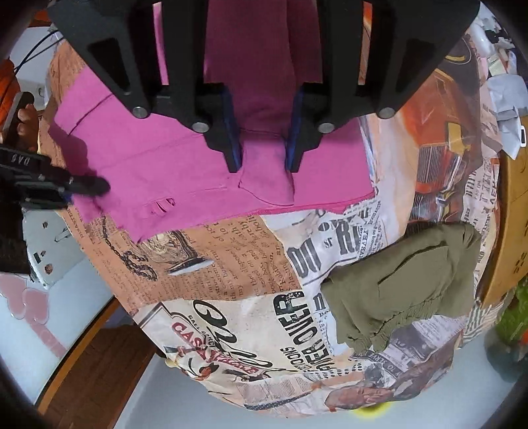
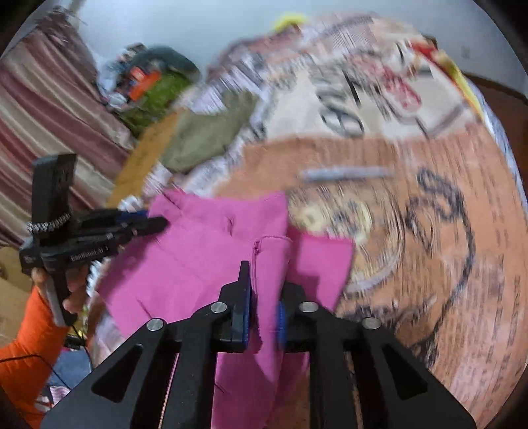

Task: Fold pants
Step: 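Lower the held pink pants onto the bed with both grippers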

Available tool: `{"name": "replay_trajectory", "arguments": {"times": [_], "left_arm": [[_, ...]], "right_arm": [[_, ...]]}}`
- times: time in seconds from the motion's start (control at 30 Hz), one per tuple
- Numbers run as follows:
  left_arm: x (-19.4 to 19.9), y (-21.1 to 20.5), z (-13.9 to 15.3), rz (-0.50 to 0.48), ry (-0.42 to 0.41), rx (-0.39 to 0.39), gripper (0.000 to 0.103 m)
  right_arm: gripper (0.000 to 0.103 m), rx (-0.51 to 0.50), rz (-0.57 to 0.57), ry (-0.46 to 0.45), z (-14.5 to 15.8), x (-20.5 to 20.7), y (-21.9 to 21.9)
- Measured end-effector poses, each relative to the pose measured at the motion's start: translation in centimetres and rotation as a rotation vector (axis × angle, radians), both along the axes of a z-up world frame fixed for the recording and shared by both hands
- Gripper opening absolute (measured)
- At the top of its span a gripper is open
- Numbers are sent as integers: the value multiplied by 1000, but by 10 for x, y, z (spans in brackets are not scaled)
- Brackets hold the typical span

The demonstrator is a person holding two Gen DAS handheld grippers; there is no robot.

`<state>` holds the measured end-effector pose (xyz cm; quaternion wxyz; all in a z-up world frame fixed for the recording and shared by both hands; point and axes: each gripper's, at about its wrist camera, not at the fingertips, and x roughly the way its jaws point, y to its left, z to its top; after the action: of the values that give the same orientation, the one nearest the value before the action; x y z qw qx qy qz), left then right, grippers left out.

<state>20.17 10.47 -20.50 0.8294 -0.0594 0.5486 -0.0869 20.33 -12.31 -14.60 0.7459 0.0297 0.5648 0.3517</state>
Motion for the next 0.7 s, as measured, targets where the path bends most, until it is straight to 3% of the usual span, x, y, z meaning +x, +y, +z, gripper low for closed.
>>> {"name": "replay_trajectory", "arguments": {"times": [0.27, 0.47, 0.7], "left_arm": [[-4, 3, -2, 8, -11, 13, 40], [-2, 10, -5, 35, 4, 9, 55], [-2, 17, -6, 49, 18, -23, 57]], "right_arm": [[19, 27, -24, -17, 7, 1, -22], [9, -17, 22, -161, 27, -6, -5], [8, 46, 32, -288, 59, 8, 12]]}}
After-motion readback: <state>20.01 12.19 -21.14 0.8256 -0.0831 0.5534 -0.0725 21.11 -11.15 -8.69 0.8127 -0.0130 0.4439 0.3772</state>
